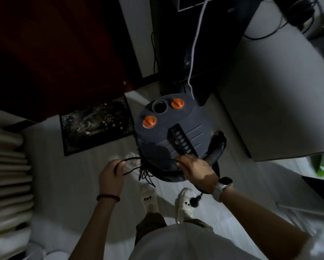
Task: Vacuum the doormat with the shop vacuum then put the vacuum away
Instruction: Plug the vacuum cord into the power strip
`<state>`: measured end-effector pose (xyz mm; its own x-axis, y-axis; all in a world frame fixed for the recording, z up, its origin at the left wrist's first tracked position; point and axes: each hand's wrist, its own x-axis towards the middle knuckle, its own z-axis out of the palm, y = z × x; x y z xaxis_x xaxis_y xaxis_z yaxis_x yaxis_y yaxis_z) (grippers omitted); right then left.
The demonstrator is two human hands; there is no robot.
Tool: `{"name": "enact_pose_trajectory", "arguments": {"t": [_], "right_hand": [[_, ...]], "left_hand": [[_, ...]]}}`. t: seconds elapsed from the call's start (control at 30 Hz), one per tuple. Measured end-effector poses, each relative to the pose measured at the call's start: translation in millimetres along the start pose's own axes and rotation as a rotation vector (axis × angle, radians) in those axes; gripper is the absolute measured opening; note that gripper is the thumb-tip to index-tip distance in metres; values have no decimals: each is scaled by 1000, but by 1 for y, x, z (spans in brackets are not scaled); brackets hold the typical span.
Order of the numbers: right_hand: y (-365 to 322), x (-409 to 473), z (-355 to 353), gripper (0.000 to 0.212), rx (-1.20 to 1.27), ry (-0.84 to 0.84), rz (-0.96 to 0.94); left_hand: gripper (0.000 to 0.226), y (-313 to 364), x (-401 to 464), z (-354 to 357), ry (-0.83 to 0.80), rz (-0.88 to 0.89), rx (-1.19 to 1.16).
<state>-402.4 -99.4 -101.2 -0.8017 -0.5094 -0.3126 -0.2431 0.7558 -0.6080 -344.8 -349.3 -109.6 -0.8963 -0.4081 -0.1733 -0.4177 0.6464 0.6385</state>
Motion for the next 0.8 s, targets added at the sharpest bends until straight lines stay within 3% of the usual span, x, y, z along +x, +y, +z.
{"name": "enact_pose_trajectory", "arguments": {"t": [0.13, 0.23, 0.33, 0.47, 0.63, 0.8], "right_hand": [[-40, 36, 12, 49, 79, -46, -19], [-68, 66, 18, 36, 133, -44, -23], [-98, 97, 23, 31, 203, -2, -21], [-138, 146, 17, 30, 287, 80, 4], [-152, 184, -25, 26, 326, 338, 69], [-130, 169, -86, 24, 378, 693, 143]], "left_hand": [[29, -35, 28, -41, 41, 58, 113], [30, -51, 59, -61, 79, 75, 113], [26, -66, 101, -70, 95, -32, 25], [40, -62, 164, -75, 174, -118, -146], [32, 7, 236, -86, 253, -40, -216], [26, 86, 257, -78, 142, 180, -331]]}}
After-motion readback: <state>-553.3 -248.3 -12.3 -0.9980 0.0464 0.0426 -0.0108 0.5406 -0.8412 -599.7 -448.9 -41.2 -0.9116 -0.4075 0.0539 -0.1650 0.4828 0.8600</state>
